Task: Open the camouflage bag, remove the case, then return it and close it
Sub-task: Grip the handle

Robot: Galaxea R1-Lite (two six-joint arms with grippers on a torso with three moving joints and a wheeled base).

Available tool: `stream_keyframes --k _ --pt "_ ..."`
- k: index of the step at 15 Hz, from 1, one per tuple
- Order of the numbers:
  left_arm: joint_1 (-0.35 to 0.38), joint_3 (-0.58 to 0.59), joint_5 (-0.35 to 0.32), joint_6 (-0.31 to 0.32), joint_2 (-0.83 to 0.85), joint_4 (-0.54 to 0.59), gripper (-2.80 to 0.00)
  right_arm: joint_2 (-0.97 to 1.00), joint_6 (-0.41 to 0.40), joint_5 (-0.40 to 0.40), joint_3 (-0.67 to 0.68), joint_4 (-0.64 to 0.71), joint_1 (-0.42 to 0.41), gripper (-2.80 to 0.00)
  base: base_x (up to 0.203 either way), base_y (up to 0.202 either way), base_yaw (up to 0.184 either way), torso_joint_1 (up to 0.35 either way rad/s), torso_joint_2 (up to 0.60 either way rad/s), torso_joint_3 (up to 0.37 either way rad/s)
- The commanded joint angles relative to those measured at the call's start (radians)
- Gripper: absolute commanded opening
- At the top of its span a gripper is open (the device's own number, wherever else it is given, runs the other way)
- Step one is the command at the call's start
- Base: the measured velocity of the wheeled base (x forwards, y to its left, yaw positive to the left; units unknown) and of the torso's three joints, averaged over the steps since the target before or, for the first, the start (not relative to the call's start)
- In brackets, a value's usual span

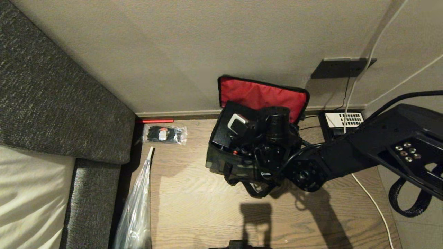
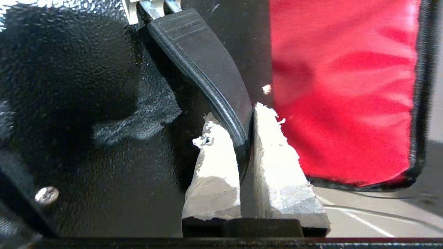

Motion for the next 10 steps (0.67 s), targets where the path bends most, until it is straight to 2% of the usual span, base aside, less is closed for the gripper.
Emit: stream_keyframes --k 1,5,7,10 --pt "0.0 0.003 0.0 -0.001 -0.002 0.0 -2.8 0.026 0.04 -0.003 0.02 0.002 0.0 -2.8 0.0 0.0 0.0 0.0 0.0 0.0" --pt "0.0 0.003 0.0 -0.001 -0.002 0.0 -2.8 0.041 0.092 0.014 0.018 0.031 0.0 -2.8 0.0 0.0 0.0 0.0 0.0 0.0" --pt "0.0 0.003 0.0 -0.001 -0.002 0.0 -2.8 0.04 0.14 0.081 0.015 0.06 0.0 -2.8 0.0 0.0 0.0 0.0 0.0 0.0" --pt "0.0 0.003 0.0 -0.001 -0.002 0.0 -2.8 0.038 0.182 0.137 0.02 0.091 0.0 -2.8 0.0 0.0 0.0 0.0 0.0 0.0"
